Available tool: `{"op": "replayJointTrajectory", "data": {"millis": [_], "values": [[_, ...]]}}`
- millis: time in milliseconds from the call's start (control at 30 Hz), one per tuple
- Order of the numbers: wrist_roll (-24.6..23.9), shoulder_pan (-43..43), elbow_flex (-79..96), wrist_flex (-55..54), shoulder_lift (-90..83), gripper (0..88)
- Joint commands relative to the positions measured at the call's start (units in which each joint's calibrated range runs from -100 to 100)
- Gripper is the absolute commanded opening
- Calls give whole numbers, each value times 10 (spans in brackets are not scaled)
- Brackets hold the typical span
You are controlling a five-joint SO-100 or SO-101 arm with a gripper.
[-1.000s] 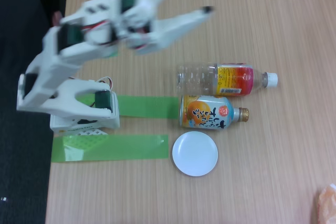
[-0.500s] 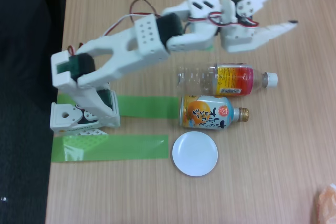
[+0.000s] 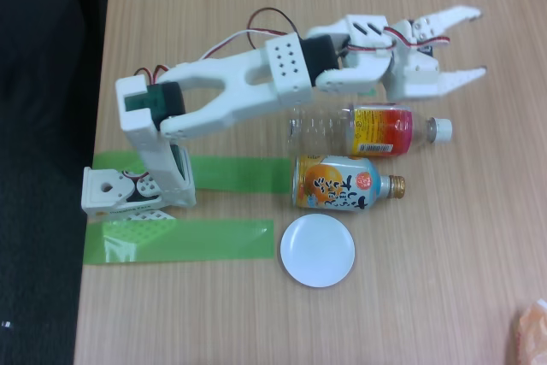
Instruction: Pick up the plastic bottle and stand it up on the white place
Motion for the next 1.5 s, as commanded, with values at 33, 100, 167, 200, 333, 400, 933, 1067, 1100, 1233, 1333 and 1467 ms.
{"op": "replayJointTrajectory", "data": {"millis": [33, 100, 167, 200, 333, 400, 933, 1067, 1100, 1233, 1333, 1467], "values": [[39, 3, -20, -13, 21, 270], [57, 3, -20, -14, 32, 270], [68, -2, -20, -14, 40, 267], [70, -4, -20, -14, 44, 267], [71, -5, -20, -8, 68, 266], [74, -1, -20, -9, 82, 266], [105, 11, -21, -4, 167, 277], [102, 11, -41, 60, 177, 355], [102, 11, -51, 87, 177, 369], [105, 13, -82, 183, 179, 379], [106, 12, -102, 200, 188, 379], [106, 7, -173, 206, 235, 379]]}}
